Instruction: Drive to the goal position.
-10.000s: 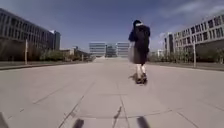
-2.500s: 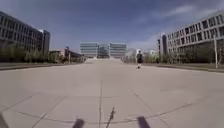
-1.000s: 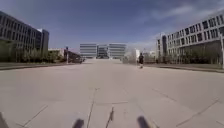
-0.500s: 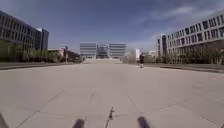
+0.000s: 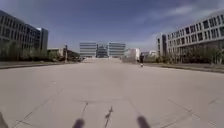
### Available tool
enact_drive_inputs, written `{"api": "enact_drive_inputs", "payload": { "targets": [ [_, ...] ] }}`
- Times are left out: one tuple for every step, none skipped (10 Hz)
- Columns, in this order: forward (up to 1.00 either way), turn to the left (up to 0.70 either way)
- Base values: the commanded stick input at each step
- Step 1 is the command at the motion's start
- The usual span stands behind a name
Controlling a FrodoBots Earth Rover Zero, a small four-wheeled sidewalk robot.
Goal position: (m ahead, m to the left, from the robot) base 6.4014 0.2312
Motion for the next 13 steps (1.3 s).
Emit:
{"api": "enact_drive_inputs", "payload": {
  "targets": [
    [0.70, 0.00],
    [0.70, 0.00],
    [0.70, 0.00],
    [0.70, 0.00],
    [0.70, 0.00],
    [0.70, 0.00],
    [0.70, 0.00],
    [0.70, 0.00],
    [0.70, 0.00],
    [0.70, 0.00],
    [0.70, 0.00],
    [0.70, 0.00],
    [0.70, 0.00]
  ]
}}
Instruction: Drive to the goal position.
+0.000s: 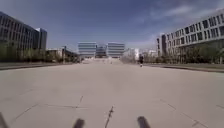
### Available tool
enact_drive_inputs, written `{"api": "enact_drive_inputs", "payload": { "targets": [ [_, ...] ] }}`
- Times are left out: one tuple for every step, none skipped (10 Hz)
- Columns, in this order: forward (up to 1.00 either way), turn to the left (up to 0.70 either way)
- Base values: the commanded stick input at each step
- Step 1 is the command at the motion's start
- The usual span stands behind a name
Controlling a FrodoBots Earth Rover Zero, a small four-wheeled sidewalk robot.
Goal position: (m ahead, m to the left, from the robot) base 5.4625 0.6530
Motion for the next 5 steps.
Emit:
{"api": "enact_drive_inputs", "payload": {
  "targets": [
    [0.70, 0.00],
    [0.70, 0.00],
    [0.70, 0.00],
    [0.70, 0.00],
    [0.70, 0.00]
  ]
}}
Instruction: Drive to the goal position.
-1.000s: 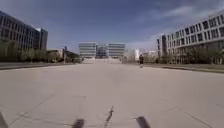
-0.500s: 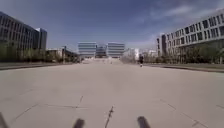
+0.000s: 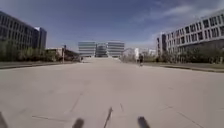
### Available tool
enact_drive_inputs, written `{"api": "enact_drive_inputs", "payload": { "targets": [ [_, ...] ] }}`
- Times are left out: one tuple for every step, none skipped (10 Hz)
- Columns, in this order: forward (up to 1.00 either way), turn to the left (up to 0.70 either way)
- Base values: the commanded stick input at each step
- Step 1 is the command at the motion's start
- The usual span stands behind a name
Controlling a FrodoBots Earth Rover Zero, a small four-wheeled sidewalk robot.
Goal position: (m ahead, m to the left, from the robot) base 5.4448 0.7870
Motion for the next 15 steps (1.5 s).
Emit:
{"api": "enact_drive_inputs", "payload": {
  "targets": [
    [0.70, 0.00],
    [0.69, 0.00],
    [0.69, 0.00],
    [0.69, 0.00],
    [0.69, 0.00],
    [0.69, 0.00],
    [0.69, 0.00],
    [0.69, 0.00],
    [0.69, 0.00],
    [0.69, 0.00],
    [0.69, 0.00],
    [0.69, 0.00],
    [0.70, 0.00],
    [0.70, 0.00],
    [0.70, 0.00]
  ]
}}
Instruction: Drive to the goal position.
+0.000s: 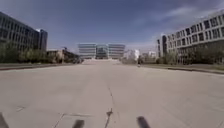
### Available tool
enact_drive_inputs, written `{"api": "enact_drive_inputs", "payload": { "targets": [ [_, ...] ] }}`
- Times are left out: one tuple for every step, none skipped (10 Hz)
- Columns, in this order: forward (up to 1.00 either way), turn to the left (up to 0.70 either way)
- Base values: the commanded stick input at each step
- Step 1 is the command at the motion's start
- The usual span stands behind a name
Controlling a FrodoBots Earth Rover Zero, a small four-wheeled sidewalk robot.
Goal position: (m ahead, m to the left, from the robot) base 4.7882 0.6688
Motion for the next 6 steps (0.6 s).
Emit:
{"api": "enact_drive_inputs", "payload": {
  "targets": [
    [0.70, 0.00],
    [0.70, 0.00],
    [0.70, 0.00],
    [0.70, 0.00],
    [0.70, 0.00],
    [0.70, 0.00]
  ]
}}
